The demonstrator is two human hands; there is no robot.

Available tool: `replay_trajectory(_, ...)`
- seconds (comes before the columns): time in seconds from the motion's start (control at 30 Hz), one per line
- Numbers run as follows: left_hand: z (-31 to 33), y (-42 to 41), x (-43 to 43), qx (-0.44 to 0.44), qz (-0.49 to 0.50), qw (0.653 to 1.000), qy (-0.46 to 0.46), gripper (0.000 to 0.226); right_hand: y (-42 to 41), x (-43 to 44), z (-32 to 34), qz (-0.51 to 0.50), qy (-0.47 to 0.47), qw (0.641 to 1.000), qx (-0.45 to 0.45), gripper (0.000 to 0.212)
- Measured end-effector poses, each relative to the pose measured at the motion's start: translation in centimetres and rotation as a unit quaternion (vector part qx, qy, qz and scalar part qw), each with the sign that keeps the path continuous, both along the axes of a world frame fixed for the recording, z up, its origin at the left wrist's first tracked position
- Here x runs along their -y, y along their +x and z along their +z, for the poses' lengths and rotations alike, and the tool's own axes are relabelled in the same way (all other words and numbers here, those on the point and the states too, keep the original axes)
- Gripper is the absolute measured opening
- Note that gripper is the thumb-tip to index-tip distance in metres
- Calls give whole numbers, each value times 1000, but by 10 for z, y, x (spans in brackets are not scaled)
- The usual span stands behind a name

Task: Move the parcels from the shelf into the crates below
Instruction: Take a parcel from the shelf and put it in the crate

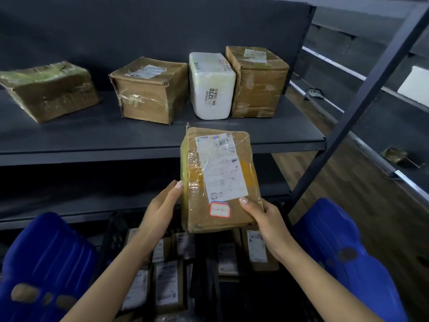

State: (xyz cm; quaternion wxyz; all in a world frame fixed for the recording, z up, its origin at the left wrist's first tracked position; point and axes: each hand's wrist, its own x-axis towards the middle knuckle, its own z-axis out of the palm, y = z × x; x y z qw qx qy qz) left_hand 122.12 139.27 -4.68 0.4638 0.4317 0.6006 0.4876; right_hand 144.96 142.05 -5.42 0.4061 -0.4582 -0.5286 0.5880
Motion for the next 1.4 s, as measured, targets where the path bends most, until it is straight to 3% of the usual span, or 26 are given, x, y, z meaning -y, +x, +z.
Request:
replay_trajectory(0.13,-23,15,-1,-126,-11,992,-13,85,30,6,-23,-27,-18,999,15,44)
replay_trajectory(0.2,-38,24,-2,-232,-44,972,-13,81,45,11,-36,-27,-24,999,34,34)
replay_trajectory(0.3,-60,39,-5,-349,-97,932,2,75,66,18,-60,-28,-49,997,49,35)
replay_trajectory(0.57,-109,63,-10,-483,-160,861,0,80,101,29,-133,-70,-129,988,55,30)
replay_trajectory(0.7,-130,77,-11,-514,-184,838,-11,80,113,32,-169,-73,-160,983,59,42)
replay_trajectory(0.97,-165,111,-12,-505,-198,840,-6,79,137,63,-236,-54,-248,965,63,56)
replay_trajectory(1.4,-220,152,-1,-537,-302,787,-35,77,148,112,-293,50,-345,927,135,39)
